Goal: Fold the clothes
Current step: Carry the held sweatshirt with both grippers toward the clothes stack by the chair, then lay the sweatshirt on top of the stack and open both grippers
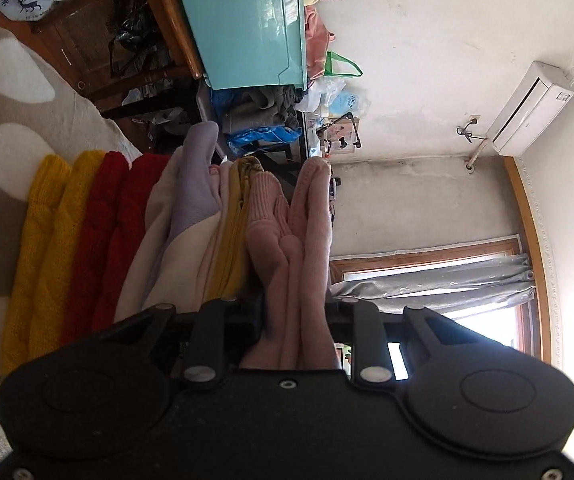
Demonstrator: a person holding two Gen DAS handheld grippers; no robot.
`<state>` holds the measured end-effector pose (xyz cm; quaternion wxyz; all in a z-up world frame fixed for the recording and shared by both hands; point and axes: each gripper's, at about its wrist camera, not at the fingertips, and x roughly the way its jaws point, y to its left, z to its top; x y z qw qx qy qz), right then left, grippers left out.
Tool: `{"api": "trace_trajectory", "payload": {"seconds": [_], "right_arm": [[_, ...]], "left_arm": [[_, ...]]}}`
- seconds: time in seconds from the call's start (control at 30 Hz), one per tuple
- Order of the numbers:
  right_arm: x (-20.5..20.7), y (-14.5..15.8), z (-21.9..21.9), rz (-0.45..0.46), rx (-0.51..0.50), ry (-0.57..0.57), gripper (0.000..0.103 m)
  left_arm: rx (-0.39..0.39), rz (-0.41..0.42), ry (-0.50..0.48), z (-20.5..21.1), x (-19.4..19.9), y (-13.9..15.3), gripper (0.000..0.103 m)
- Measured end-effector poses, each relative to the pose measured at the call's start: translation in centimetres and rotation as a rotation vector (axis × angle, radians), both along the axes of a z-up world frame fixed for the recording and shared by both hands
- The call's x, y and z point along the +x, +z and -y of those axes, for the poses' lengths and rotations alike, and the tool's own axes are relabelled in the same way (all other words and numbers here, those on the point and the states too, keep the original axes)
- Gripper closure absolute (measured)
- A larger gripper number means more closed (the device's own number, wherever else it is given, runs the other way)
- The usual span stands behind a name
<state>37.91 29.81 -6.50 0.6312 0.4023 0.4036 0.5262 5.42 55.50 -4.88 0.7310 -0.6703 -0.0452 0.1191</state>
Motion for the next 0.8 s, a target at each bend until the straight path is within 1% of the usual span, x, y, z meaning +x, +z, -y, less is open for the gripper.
{"api": "trace_trajectory", "payload": {"seconds": [0.03,0.07,0.1,0.13,0.2,0.23,0.27,0.33,0.37,0.4,0.43,0.47,0.5,0.53,0.57,0.6,0.63,0.67,0.73,0.77,0.8], "right_arm": [[-0.1,0.4,0.1,0.012,0.001,-0.01,0.08],[-0.2,1.2,0.2,0.034,-0.003,-0.021,0.08],[-0.2,2.1,0.3,0.056,-0.008,-0.031,0.077],[-0.3,2.9,0.4,0.079,-0.013,-0.042,0.077],[-0.9,4.7,0.9,0.19,-0.049,-0.07,0.075],[-1.3,5.4,1.6,0.241,-0.064,-0.093,0.073],[-1.6,5.8,2.1,0.262,-0.063,-0.102,0.072],[-2.5,6.3,3.3,0.29,-0.072,-0.116,0.066],[-3.1,6.5,3.8,0.309,-0.086,-0.112,0.065],[-3.8,6.6,4.1,0.329,-0.111,-0.111,0.063],[-4.5,6.8,4.5,0.348,-0.135,-0.109,0.055],[-5.3,6.9,4.8,0.355,-0.161,-0.108,0.053],[-6.2,7.0,5.2,0.362,-0.186,-0.107,0.048],[-7.0,7.2,5.7,0.364,-0.197,-0.114,0.042],[-7.8,7.4,6.3,0.366,-0.206,-0.122,0.041],[-8.6,7.6,6.9,0.367,-0.207,-0.13,0.041],[-9.4,7.8,7.6,0.368,-0.207,-0.139,0.039],[-10.0,8.0,8.0,0.368,-0.216,-0.145,0.037],[-11.7,8.6,9.2,0.374,-0.249,-0.151,0.022],[-12.6,8.9,9.7,0.376,-0.269,-0.144,0.018],[-13.2,9.1,10.0,0.38,-0.289,-0.138,0.01]], "left_arm": [[0.011,0.0,0.001,0.0,-0.4,0.3,0.078],[0.032,-0.007,0.012,0.2,-0.9,0.6,0.075],[0.053,-0.014,0.023,0.4,-1.4,1.0,0.073],[0.083,-0.025,0.038,0.6,-1.9,1.4,0.071],[0.136,-0.043,0.055,1.2,-3.0,1.9,0.071],[0.167,-0.059,0.061,1.6,-3.5,2.3,0.068],[0.197,-0.075,0.066,2.1,-4.0,2.6,0.057],[0.252,-0.123,0.074,3.1,-5.0,3.2,0.048],[0.278,-0.149,0.075,3.7,-5.5,3.5,0.043],[0.308,-0.18,0.072,4.4,-6.0,3.9,0.042],[0.332,-0.209,0.073,4.9,-6.4,4.2,0.04],[0.359,-0.25,0.07,5.5,-6.9,4.6,0.038],[0.38,-0.277,0.062,6.0,-7.1,5.0,0.037],[0.406,-0.304,0.048,6.5,-7.5,5.4,0.033],[0.437,-0.338,0.035,7.2,-8.0,5.8,0.027],[0.465,-0.37,0.024,7.8,-8.4,6.2,0.024],[0.494,-0.398,0.01,8.3,-8.7,6.5,0.015],[0.522,-0.425,-0.005,8.9,-8.9,6.9,0.009],[0.579,-0.498,-0.029,10.3,-9.2,7.6,0.005],[0.608,-0.543,-0.038,10.9,-9.3,8.0,0.0],[0.636,-0.588,-0.048,11.6,-9.3,8.3,0.0]]}}
